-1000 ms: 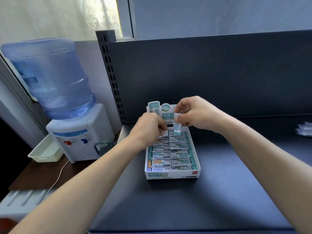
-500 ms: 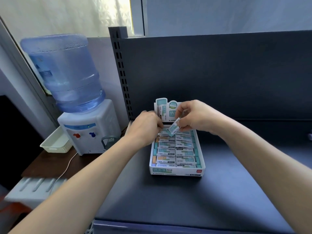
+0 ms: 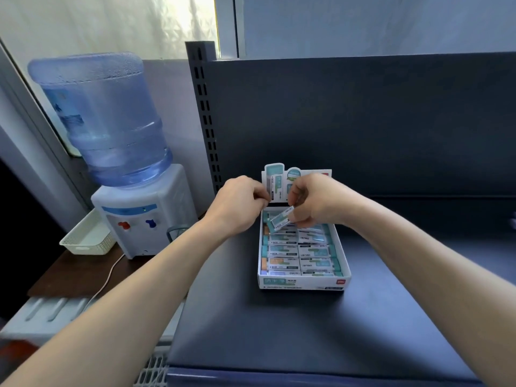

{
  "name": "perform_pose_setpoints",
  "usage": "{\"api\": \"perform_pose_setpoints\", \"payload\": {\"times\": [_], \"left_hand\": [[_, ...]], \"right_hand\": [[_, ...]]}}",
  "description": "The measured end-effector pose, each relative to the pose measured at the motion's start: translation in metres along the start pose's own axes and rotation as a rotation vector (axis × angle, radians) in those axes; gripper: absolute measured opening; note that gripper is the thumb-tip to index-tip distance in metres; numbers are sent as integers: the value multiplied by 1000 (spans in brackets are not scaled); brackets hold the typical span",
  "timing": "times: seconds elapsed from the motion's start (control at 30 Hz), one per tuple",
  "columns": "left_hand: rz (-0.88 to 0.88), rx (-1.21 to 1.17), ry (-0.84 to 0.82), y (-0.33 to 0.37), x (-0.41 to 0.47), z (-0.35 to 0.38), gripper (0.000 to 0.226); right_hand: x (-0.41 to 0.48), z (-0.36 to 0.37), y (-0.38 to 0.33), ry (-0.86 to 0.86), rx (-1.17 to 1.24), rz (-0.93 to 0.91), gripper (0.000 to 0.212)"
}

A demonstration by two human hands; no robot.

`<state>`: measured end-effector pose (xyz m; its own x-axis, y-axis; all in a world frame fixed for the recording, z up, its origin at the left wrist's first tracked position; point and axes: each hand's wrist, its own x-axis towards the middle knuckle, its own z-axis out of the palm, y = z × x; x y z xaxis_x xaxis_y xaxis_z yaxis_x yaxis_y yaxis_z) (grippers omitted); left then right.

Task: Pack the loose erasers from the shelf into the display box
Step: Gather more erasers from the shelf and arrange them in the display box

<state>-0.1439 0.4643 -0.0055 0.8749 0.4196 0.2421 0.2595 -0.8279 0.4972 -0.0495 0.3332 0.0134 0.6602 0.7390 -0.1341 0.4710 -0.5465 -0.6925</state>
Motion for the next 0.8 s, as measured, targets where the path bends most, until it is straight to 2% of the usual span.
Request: {"api": "perform_pose_setpoints", "payload": {"times": [0.1, 0.17, 0.33, 0.53, 0.8], "left_hand": [[34, 3, -13, 0, -2, -2, 21], [54, -3, -30, 0, -2, -2, 21], [99, -85, -55, 1, 2, -12, 17], [143, -127, -74, 13, 5, -12, 13], [187, -98, -85, 53, -6, -6, 13]], "right_hand": [[-1, 7, -2, 61, -212, -7, 14], [-1, 12, -1, 102, -252, -5, 12], [-3, 12, 2, 142, -200, 0, 5], [-6, 10, 7, 100, -156, -6, 15], [-36, -22, 20, 231, -181, -68, 17]]}}
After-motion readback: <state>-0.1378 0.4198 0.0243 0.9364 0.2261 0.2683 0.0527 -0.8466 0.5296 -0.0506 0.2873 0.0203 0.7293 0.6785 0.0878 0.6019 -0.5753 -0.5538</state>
